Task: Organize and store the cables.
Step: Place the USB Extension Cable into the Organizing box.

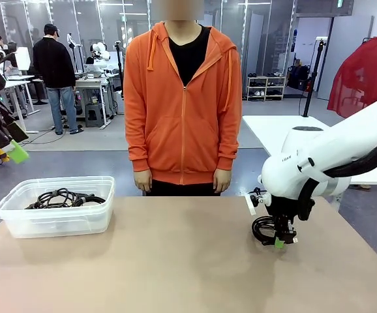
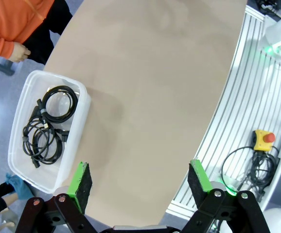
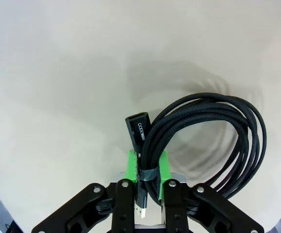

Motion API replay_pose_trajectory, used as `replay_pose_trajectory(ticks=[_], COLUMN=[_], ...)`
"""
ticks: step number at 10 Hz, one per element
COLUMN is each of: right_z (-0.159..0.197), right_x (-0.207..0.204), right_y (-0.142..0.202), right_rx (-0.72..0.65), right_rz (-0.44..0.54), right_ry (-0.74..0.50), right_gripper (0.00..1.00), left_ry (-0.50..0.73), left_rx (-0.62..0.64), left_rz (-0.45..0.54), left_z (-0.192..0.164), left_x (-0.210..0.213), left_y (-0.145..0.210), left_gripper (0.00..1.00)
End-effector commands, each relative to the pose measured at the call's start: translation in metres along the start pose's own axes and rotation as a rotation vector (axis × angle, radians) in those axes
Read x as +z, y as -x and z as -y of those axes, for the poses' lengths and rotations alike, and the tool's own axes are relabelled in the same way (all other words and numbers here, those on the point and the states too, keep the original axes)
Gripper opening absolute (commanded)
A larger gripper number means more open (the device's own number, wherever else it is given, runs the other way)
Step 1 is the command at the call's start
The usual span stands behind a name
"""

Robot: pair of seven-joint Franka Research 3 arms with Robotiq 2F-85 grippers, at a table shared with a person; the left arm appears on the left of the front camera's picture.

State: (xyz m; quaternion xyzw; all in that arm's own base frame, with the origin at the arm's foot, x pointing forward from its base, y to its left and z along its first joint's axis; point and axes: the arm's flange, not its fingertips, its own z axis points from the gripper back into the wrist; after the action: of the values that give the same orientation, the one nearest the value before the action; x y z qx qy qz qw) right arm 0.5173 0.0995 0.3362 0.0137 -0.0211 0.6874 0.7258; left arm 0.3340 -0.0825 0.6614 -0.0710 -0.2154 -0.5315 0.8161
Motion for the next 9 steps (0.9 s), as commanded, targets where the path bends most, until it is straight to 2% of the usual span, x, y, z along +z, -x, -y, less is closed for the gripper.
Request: replay_pose_trajectory(ticks=[1, 4, 7, 9], right_z=[-0.007, -0.021, -0.024, -0.03], right_x=[0.051, 0.125, 0.136, 0.129], right_y=[-0.017, -0.046, -0.093, -0.145], right_rx=[-0.042, -0.099, -0.116, -0.12], right_rz=[-0.049, -0.022, 0.004, -0.024], right_ry=[-0.013, -0.001, -0.023, -0.031], right_gripper=[0.0, 0.0, 0.0, 0.0], left_ry=[-0.007, -0.007, -0.007, -0.007], left_rx=[0.014, 0.014, 0.014, 0.014], left_rz=[-0.004, -0.004, -0.004, -0.004], left_z=[0.0, 0.0, 0.0, 0.0], left_x=[0.0, 0.0, 0.0, 0.0], left_y=[-0.001, -0.001, -0.001, -0.001], left_gripper=[1.0, 1.0, 1.0, 1.0])
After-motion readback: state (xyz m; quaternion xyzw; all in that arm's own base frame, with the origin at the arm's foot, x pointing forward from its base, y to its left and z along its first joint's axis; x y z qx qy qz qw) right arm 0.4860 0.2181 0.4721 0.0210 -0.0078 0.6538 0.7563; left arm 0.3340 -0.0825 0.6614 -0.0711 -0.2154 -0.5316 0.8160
